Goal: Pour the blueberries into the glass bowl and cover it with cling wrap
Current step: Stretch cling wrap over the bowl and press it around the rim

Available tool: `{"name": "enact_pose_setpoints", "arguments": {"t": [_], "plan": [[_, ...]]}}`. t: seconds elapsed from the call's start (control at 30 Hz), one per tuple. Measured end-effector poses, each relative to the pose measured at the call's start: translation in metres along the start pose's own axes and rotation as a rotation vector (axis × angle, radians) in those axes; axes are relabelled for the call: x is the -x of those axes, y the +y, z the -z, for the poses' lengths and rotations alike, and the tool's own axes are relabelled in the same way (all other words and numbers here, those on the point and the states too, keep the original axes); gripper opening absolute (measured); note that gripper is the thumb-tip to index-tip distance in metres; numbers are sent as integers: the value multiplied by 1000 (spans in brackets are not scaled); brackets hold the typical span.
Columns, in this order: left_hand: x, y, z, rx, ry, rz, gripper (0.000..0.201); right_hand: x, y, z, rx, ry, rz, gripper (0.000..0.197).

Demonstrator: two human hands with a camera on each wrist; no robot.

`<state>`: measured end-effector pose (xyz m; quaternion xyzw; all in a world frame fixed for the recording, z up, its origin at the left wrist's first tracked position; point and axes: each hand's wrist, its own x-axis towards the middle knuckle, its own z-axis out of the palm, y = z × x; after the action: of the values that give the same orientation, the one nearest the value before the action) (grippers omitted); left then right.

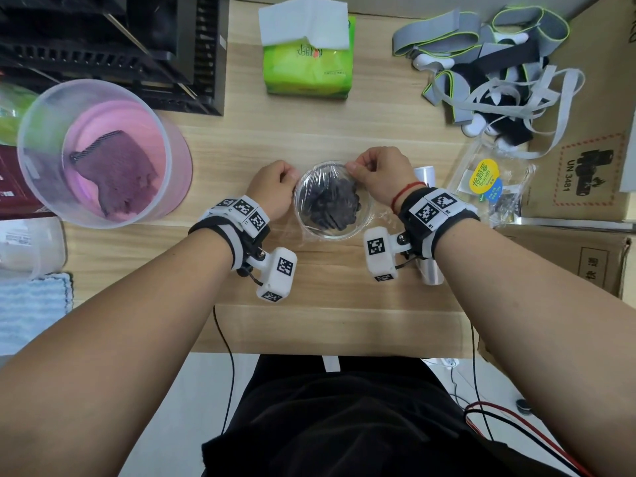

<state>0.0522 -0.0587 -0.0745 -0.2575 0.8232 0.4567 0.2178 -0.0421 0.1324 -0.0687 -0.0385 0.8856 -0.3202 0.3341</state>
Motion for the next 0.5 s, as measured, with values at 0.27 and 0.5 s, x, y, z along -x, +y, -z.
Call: {"name": "enact_pose_setpoints", "arguments": {"t": [0.27,0.5], "plan": [[9,-13,11,127,-207,79,20,1,0,1,-16,28,-19,20],[27,-16,5,392,-92,134,39,4,-3,0,-26,58,-33,19]]}}
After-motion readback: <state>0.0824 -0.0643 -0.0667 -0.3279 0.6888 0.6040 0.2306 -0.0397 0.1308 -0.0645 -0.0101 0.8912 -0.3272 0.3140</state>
